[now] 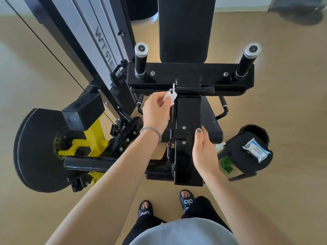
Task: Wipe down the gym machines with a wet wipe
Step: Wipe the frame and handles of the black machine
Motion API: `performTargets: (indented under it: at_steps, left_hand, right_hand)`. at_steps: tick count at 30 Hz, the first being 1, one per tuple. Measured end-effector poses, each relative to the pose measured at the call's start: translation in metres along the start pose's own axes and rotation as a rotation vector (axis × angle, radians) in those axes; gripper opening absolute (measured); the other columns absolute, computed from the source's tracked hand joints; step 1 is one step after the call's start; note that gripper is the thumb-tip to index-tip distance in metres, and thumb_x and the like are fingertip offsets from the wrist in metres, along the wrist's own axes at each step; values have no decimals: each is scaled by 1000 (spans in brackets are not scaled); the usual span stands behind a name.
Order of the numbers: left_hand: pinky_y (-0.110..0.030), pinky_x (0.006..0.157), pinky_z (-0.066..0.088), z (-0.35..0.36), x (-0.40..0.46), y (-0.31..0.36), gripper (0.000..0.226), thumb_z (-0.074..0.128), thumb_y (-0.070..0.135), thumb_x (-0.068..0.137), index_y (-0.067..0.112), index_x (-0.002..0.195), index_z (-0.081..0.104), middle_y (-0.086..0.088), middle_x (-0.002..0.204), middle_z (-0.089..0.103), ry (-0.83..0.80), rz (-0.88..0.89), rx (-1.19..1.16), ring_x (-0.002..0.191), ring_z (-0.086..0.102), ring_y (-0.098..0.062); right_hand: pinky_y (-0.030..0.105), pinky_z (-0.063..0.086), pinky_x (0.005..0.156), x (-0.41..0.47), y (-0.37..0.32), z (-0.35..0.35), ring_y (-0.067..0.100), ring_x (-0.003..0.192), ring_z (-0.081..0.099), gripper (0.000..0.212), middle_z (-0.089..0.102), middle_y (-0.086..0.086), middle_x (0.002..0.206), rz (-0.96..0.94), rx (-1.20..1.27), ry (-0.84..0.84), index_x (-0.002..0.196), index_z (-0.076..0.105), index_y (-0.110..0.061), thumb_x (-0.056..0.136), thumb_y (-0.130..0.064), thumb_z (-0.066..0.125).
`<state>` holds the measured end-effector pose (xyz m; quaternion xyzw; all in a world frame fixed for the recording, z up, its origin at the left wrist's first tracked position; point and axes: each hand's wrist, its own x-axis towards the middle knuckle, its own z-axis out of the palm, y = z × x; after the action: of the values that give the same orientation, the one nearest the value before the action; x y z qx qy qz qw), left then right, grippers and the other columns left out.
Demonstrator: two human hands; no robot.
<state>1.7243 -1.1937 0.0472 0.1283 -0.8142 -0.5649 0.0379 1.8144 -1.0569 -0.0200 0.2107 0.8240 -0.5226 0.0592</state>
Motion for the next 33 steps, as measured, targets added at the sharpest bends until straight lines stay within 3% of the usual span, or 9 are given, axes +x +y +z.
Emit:
performTargets:
  at_steps: [3, 11, 13, 17, 20, 23, 28, 30, 33]
  left_hand:
    - [-6, 72, 44, 16, 13, 5, 15, 55, 20, 95, 19, 95, 70, 9, 98, 68, 32, 208, 143, 89, 61, -7]
    - [-19, 76, 48, 7, 9, -23, 15, 61, 5, 90, 13, 78, 65, 2, 88, 59, -20, 485, 342, 84, 57, -16]
    - [-25, 75, 51, 0, -13, -39, 14, 65, 6, 88, 16, 78, 66, 4, 86, 61, -105, 445, 369, 81, 59, -15]
    - [-12, 68, 48, -15, -28, -46, 2, 72, 20, 87, 22, 86, 73, 10, 84, 69, -183, 90, 182, 77, 63, -4]
    - [-19, 67, 48, -17, -23, -46, 4, 70, 24, 88, 22, 84, 68, 9, 82, 68, -187, -17, 111, 75, 62, -5]
    - [-31, 81, 57, -21, -32, -54, 8, 65, 26, 92, 20, 87, 63, 6, 86, 70, -229, -72, 121, 85, 69, -10]
    - [-50, 82, 59, -46, -55, -78, 14, 65, 26, 85, 23, 73, 58, -2, 77, 73, -539, -137, 278, 81, 72, -25]
    - [-45, 82, 59, -52, -58, -77, 15, 67, 25, 86, 20, 74, 59, 0, 75, 73, -607, -83, 312, 79, 71, -21]
    - [-17, 62, 51, -46, -58, -65, 14, 60, 20, 94, 21, 81, 60, 4, 78, 67, -424, 2, 312, 69, 60, -8]
  right_hand:
    - [25, 33, 99, 0, 0, -1, 22, 140, 47, 57, 52, -1, 151, -7, -2, -6, 158, 33, -22, 109, -49, 23]
    - [32, 44, 100, 0, 5, 0, 20, 132, 54, 58, 58, -5, 145, -35, -38, -10, 158, 32, -26, 107, -53, 23]
    - [40, 50, 101, -1, 4, 0, 19, 124, 59, 57, 63, -6, 135, -32, -47, -3, 156, 34, -28, 106, -55, 22]
    - [44, 52, 96, 0, 3, 1, 14, 109, 64, 59, 68, -10, 119, -25, -52, 19, 153, 37, -31, 103, -60, 22]
    - [45, 52, 98, 0, 2, 2, 16, 110, 64, 58, 68, -10, 120, -27, -62, 25, 152, 39, -31, 103, -59, 22]
    - [38, 50, 90, -1, 1, 1, 13, 102, 63, 54, 67, -11, 108, -35, -63, 37, 152, 40, -26, 107, -52, 25]
    - [33, 43, 80, -1, 2, 2, 19, 100, 65, 55, 67, -9, 98, -34, -84, 46, 151, 42, -22, 107, -51, 25]
    - [33, 44, 80, -1, 2, 3, 21, 100, 64, 55, 65, -6, 100, -38, -92, 55, 152, 41, -21, 108, -50, 25]
    - [33, 45, 81, -2, 3, 3, 20, 101, 64, 56, 66, -6, 102, -50, -111, 61, 153, 40, -22, 107, -52, 25]
